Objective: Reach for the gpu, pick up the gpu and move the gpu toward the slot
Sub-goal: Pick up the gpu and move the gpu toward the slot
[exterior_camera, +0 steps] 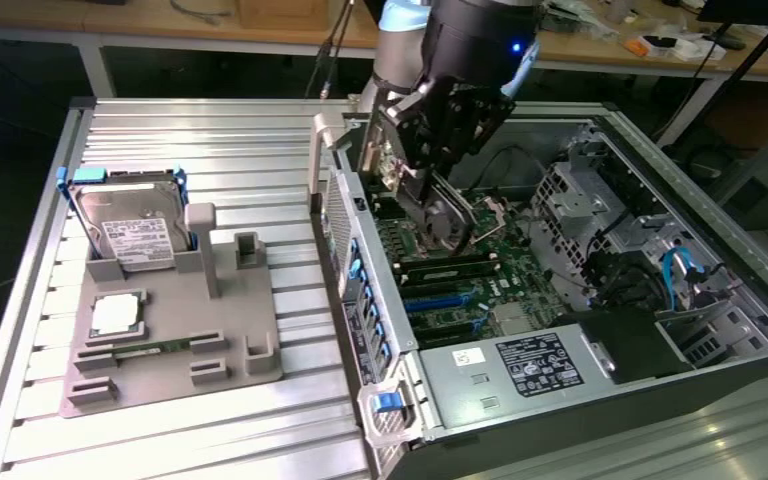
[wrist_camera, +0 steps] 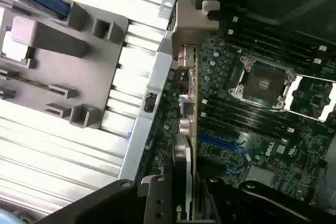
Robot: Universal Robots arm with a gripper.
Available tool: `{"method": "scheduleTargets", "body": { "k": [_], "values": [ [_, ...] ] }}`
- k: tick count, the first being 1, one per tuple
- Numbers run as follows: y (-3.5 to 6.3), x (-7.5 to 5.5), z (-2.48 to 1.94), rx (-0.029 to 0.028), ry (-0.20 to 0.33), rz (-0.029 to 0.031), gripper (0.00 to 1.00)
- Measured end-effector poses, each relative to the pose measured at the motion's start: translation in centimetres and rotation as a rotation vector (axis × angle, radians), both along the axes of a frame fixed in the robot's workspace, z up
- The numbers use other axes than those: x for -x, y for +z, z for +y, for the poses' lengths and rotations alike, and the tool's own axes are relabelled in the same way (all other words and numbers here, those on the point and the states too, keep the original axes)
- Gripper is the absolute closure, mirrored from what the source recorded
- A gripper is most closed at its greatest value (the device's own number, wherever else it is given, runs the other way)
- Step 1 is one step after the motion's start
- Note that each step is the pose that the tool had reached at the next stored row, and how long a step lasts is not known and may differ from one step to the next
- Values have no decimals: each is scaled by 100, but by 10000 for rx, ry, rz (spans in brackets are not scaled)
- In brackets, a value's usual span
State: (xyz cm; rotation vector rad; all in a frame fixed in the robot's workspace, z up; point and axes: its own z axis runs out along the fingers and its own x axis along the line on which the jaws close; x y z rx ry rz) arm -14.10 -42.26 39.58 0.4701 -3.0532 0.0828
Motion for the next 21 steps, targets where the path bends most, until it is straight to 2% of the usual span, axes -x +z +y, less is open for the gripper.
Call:
{"method": "scheduleTargets", "body": {
  "k": [1,2,3,5,21],
  "values": [
    [12,43,0,-4,-47,-26,73],
    [14,43,1,8,-229,-106,73],
    [14,40,2,27,-278,-124,73],
    [14,33,2,100,-372,-140,73],
    [14,-66,4,716,-1377,-153,73]
  ]
}}
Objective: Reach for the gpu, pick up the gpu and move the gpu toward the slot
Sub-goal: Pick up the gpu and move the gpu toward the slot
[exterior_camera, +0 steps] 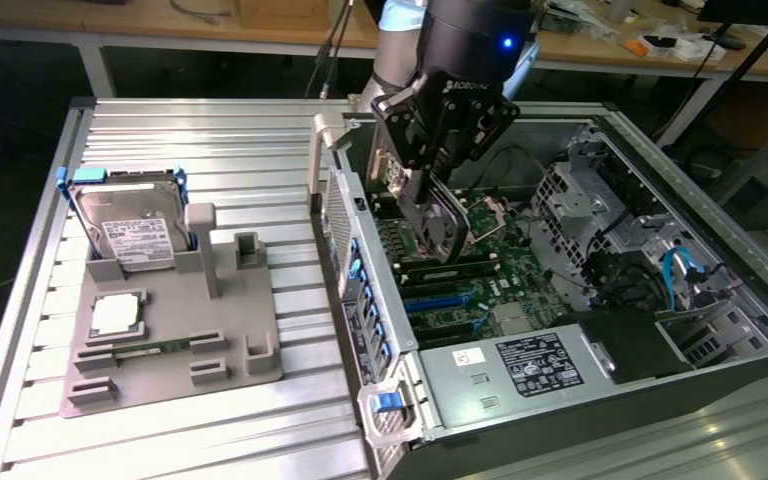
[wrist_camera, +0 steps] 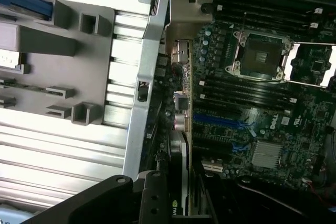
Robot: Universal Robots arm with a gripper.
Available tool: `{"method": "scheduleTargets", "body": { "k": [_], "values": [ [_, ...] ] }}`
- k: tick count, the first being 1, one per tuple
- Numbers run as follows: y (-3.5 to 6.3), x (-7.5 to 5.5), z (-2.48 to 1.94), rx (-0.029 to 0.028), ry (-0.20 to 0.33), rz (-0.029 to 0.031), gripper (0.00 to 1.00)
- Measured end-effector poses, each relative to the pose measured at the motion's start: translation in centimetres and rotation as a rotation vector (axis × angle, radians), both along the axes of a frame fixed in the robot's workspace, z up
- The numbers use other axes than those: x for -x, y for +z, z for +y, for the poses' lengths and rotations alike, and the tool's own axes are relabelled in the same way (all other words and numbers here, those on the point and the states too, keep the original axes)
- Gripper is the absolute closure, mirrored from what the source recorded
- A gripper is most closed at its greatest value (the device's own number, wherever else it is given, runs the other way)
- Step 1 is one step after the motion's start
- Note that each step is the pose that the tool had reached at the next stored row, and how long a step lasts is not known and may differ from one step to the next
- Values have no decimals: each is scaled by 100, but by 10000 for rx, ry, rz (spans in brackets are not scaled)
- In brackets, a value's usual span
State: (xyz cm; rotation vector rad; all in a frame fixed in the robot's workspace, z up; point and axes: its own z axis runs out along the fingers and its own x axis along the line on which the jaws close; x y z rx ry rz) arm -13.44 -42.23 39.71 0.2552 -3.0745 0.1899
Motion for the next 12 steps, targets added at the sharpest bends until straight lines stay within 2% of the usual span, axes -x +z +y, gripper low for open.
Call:
{"method": "scheduleTargets", "body": {
  "k": [4,12],
  "values": [
    [4,-19,3,58,-254,-3,73],
    [68,-22,5,61,-426,-62,73]
  ]
}}
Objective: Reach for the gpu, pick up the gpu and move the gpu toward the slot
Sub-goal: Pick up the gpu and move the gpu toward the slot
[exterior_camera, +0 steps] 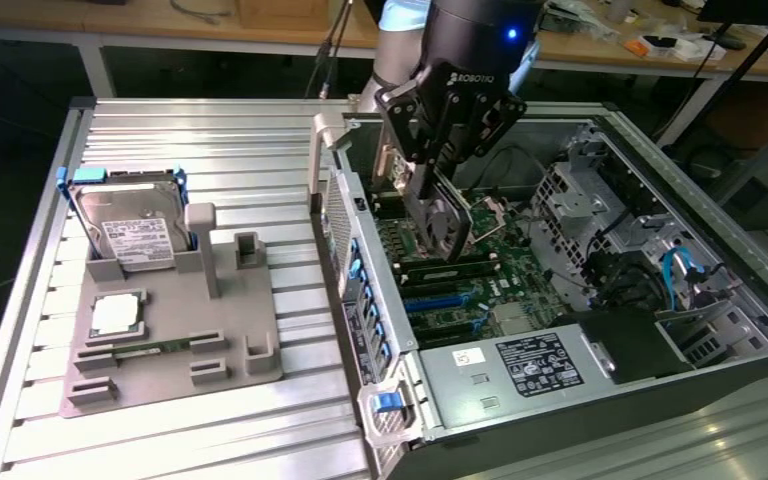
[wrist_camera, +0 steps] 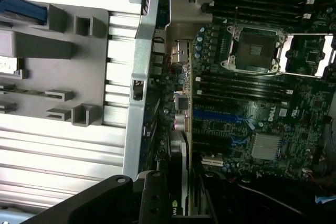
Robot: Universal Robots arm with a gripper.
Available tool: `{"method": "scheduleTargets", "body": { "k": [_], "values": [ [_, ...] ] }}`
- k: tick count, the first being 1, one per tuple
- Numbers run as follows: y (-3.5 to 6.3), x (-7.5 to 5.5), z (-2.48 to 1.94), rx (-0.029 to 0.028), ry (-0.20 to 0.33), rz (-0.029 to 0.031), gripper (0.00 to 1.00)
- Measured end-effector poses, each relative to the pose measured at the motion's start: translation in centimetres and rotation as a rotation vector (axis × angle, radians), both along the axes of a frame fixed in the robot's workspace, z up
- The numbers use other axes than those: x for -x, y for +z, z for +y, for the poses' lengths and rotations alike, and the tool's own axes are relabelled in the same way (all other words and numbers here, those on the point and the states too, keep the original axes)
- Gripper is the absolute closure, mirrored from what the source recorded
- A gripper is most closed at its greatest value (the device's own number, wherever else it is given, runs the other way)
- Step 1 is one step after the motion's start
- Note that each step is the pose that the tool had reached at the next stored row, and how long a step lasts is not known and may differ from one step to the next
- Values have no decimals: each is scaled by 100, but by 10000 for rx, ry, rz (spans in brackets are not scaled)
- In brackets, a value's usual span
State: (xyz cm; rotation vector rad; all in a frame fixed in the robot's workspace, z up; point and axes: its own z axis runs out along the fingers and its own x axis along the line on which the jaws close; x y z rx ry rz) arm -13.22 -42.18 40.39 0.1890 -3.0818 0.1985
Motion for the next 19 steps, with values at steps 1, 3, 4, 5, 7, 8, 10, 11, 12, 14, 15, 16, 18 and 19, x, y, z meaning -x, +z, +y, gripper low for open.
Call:
{"method": "scheduleTargets", "body": {
  "k": [1,3,4,5,7,8,10,11,12,14,15,16,18,19],
  "values": [
    [21,1,0,-1,-8,-25,73],
    [76,0,0,-1,-22,-69,73],
    [116,0,0,-2,-30,-77,73],
    [153,0,0,0,-38,-79,73],
    [208,1,1,1,-54,-81,73],
    [218,9,1,-1,-64,-82,73],
    [220,59,1,-1,-63,-82,73],
    [220,95,1,0,-63,-82,73],
    [220,135,1,0,-65,-81,73],
    [220,242,1,0,-62,-82,73],
    [220,287,1,-1,-64,-82,73],
    [220,332,1,-1,-65,-83,73],
    [220,415,1,0,-62,-84,73],
    [220,458,1,1,-64,-86,73]
  ]
}}
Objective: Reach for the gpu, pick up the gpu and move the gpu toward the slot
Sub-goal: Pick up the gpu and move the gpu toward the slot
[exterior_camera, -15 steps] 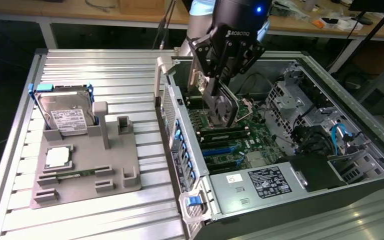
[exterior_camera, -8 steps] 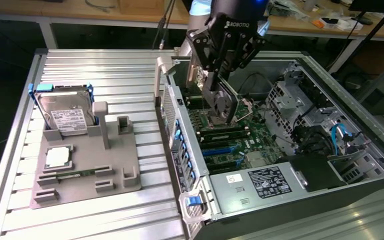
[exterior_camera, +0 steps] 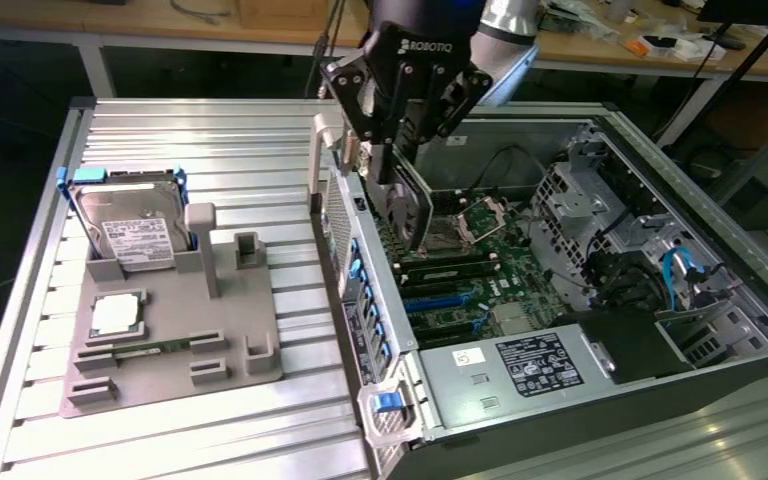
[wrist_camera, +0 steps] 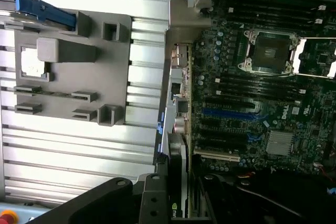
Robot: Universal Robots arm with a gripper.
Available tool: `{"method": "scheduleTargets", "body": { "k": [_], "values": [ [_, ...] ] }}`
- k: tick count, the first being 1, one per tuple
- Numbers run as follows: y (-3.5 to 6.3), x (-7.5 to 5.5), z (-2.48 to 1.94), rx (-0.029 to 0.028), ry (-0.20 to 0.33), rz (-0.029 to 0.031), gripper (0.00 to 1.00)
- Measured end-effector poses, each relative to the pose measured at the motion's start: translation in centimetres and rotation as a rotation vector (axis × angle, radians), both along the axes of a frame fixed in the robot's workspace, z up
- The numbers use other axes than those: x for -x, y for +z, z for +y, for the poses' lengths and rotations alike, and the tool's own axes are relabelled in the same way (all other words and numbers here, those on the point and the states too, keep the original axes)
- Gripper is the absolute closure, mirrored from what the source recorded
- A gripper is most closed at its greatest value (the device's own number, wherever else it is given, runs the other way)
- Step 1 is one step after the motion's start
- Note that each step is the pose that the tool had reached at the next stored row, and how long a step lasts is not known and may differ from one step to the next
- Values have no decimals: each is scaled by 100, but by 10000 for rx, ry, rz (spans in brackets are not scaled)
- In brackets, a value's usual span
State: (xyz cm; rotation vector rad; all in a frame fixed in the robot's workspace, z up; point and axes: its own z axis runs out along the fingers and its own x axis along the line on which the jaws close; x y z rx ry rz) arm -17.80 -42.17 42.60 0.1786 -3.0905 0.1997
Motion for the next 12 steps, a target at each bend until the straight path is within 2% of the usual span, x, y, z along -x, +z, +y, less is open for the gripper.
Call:
{"method": "scheduleTargets", "body": {
  "k": [7,12],
  "values": [
    [-12,288,0,0,1,-16,73],
    [-112,392,0,6,0,-18,73]
  ]
}}
